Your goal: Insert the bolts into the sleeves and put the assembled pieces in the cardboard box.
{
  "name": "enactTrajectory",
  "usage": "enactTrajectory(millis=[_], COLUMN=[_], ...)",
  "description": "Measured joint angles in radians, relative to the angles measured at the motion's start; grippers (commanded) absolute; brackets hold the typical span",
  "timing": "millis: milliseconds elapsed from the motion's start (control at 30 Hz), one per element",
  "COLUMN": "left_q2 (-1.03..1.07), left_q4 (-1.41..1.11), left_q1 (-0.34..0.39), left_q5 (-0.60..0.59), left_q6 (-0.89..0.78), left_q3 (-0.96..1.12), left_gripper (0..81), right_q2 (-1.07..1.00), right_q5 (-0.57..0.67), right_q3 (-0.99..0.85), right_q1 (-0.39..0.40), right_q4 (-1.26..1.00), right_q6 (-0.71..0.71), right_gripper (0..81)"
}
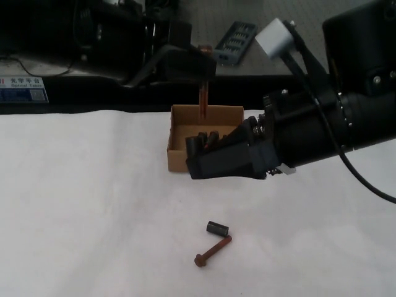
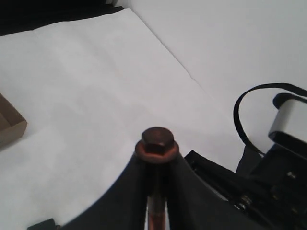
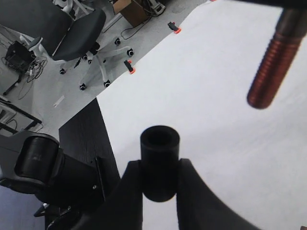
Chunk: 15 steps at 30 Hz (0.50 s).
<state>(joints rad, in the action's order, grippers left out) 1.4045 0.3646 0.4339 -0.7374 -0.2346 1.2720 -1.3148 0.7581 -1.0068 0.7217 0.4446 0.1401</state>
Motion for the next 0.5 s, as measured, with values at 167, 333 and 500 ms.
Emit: enactTrajectory(millis=[167,333,500], left_q2=[0.000,0.000,0.000], left_q4=[0.000,0.007,0.045], left_q1=[0.000,0.000,0.000], left_q5=[0.000,0.000,0.000], left_q6=[-0.039,-0.052,-0.052], left_q3=[0.000,0.000,0.000], left_gripper=[0.6,0.6,0.6], right_q2=[0.000,0.000,0.000], right_q5=[-0.071,-0.108,-0.131], right_q3=[0.000,0.000,0.000], right_q1=[0.000,0.000,0.000], right_q4=[0.000,-0.014,-0.033], right_q6=[0.001,0.001,0.011], right_gripper=[2.5,2.5,2.5])
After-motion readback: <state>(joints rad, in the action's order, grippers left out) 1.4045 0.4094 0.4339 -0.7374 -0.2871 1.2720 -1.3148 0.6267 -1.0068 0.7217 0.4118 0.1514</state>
